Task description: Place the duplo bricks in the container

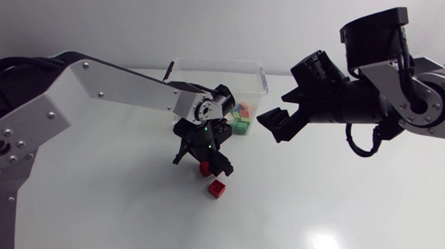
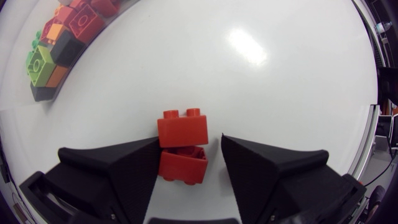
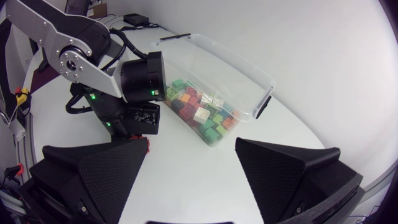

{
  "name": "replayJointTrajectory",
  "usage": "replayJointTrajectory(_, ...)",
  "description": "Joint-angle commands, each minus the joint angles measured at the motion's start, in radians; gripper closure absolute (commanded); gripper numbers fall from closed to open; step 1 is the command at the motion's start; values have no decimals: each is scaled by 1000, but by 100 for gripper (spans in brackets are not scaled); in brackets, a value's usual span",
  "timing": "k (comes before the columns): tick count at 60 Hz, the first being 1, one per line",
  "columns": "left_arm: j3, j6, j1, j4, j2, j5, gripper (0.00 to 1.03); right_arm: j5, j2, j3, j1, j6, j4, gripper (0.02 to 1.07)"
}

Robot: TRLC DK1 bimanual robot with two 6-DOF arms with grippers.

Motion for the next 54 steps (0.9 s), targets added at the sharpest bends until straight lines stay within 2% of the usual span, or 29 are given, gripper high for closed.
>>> replayJointTrajectory(1,11,-29,8,11,20,-12,72,-2,-15,-28,5,-1,3,6)
replayJointTrajectory(16,-43,-26,3,16,-37,-29,75,-2,-22,-40,7,-4,3,6)
replayJointTrajectory(37,-166,-6,34,-8,-263,-37,75,-2,-29,-54,28,-9,1,6)
replayJointTrajectory(46,-134,-3,52,-15,-322,-37,75,0,-32,-57,42,-7,-4,6)
replayJointTrajectory(54,-11,4,70,-25,-342,-37,75,1,-38,-71,48,-4,-5,6)
